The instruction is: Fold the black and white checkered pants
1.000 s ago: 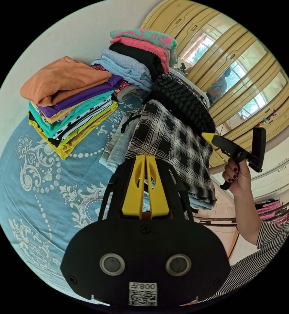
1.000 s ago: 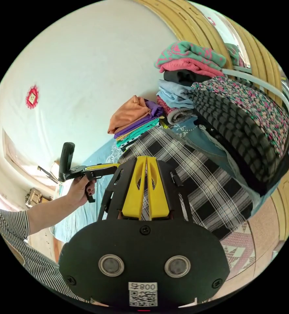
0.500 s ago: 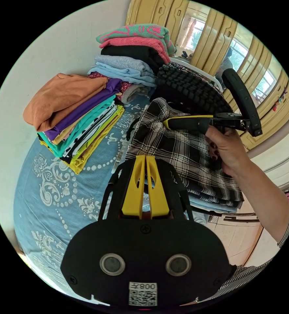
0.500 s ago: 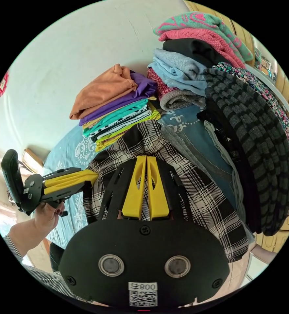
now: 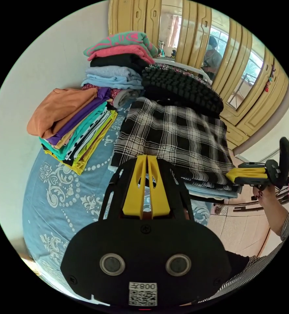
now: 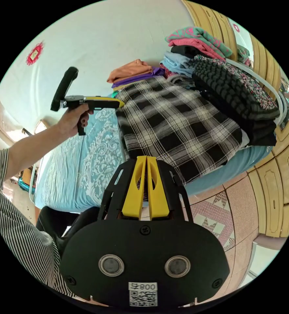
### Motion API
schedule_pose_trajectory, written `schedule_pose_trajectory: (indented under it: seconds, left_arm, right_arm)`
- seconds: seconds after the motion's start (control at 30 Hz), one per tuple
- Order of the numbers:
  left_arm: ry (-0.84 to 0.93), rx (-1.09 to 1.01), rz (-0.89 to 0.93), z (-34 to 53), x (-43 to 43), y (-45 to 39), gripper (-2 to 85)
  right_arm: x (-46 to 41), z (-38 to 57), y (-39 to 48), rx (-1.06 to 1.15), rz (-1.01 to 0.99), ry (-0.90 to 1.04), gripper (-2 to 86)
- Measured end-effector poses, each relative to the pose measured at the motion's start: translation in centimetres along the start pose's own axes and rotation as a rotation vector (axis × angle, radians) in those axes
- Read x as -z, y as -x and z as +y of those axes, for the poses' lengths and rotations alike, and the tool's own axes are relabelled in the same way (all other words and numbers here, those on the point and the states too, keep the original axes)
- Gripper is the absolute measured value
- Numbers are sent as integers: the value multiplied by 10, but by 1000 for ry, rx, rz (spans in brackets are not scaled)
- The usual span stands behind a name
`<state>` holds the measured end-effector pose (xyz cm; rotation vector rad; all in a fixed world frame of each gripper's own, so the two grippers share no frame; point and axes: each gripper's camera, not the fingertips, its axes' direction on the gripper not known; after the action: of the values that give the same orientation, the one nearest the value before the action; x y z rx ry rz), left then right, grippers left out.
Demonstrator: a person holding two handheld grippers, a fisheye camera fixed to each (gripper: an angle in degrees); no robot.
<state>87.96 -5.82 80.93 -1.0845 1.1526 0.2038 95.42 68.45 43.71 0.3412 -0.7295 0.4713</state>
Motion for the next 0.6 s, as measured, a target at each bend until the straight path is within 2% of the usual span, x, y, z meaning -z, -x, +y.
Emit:
schedule_pose_trajectory:
  seconds: [0.07, 0.23, 0.3, 0.37, 0.47, 0.6]
  left_arm:
    - [-45, 8, 50, 14, -1, 5, 4]
    - [-31, 73, 151, 36, 2, 20, 4]
    - [-41, 87, 183, 45, 8, 26, 3]
    - [-126, 111, 216, 61, 21, 32, 3]
    - [-216, 103, 269, 86, 39, 36, 2]
    - [-271, 108, 318, 122, 55, 40, 3]
  right_arm:
    - [-7, 13, 15, -34, 56, -50, 2]
    - [-6, 12, 40, -40, 164, -76, 2]
    - [2, 12, 42, -47, 144, -70, 1]
    - [20, 11, 39, -77, 38, -79, 1]
    - [55, 11, 32, -102, -70, -203, 1]
    - [89, -6, 22, -96, -13, -326, 4]
